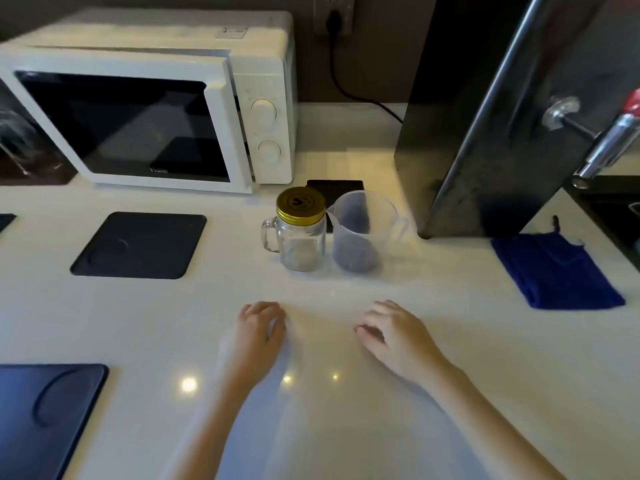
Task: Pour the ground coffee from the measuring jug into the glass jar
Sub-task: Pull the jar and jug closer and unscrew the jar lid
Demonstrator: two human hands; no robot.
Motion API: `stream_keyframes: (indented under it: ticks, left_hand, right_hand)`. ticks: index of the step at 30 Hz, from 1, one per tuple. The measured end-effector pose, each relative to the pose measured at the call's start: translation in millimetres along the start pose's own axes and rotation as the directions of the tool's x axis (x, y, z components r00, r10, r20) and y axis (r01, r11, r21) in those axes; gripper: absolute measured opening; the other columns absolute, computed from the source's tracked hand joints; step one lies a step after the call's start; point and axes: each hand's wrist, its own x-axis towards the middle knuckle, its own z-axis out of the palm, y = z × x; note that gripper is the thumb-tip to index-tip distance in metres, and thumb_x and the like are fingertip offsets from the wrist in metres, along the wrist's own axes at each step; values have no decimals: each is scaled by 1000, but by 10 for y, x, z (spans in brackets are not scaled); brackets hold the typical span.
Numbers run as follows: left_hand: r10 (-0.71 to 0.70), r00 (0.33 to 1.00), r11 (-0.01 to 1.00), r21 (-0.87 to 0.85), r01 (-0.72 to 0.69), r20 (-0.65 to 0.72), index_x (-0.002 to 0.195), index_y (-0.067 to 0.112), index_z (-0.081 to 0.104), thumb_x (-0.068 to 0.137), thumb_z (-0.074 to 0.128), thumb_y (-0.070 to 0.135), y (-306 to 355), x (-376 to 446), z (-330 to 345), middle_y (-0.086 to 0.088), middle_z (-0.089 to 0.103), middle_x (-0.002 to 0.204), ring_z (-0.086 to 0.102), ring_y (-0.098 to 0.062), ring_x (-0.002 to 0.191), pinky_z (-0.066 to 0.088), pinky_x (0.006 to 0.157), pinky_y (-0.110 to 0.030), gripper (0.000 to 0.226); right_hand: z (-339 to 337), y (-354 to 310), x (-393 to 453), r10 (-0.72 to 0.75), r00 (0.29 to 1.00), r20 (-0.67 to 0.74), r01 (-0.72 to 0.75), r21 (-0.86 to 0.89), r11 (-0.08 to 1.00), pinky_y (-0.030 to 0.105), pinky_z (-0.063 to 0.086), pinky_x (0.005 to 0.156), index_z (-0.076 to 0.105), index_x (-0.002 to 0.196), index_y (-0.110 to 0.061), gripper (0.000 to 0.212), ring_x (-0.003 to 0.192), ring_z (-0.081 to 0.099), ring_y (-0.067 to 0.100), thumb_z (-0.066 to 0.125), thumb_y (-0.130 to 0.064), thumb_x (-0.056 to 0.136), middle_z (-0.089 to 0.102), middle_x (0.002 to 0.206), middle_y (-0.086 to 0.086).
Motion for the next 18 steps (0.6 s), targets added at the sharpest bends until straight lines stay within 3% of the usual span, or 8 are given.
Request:
stream_keyframes:
  ticks: [3,6,9,13,15,18]
  left_hand:
    - [-112,993,930,-354,94,-32,97,10,68,90,46,11,-9,264,-151,-8,70,96,62,-25,92,43,78,-27,22]
    - [-238,963,769,-630,106,-128,97,6,63,88,46,6,45,542,-336,-6,65,85,58,-22,84,44,78,-31,19]
    - [-384,906,593,-800,93,-179,105,7,58,89,48,16,56,775,-380,-9,60,100,55,-21,96,42,83,-32,21]
    - [-402,912,313,-925,215,76,123,7,48,90,47,34,16,1075,-254,-11,51,126,47,-22,121,34,107,-37,42]
    - [-347,925,264,-929,257,157,129,9,43,90,44,40,15,1163,-165,-8,47,136,40,-22,129,28,112,-38,50]
    - [-273,940,210,-941,266,204,133,14,41,91,38,44,67,1221,-90,-4,42,142,36,-19,133,25,113,-37,51]
  right_hand:
    - [-131,76,196,220,975,36,-220,321,921,27,44,65,68,82,-14,10,73,58,16,60,-17,87,68,78,4]
    - [-302,119,454,444,864,-237,-228,602,766,24,42,63,60,74,-14,15,67,54,12,58,-14,89,60,68,1]
    - [-423,208,704,583,735,-346,-158,748,644,24,43,71,57,86,-13,5,76,52,11,60,-9,88,58,81,1]
    - [-399,283,901,722,624,-298,-178,846,503,6,41,67,53,102,-12,16,80,51,4,60,-15,88,55,90,-5]
    - [-347,315,958,754,615,-231,-198,881,431,12,42,75,54,100,-14,11,82,52,4,56,-19,90,55,91,-5]
    - [-273,378,1013,780,618,-101,-300,886,353,32,41,86,57,85,-22,11,90,51,15,52,-29,91,56,94,2]
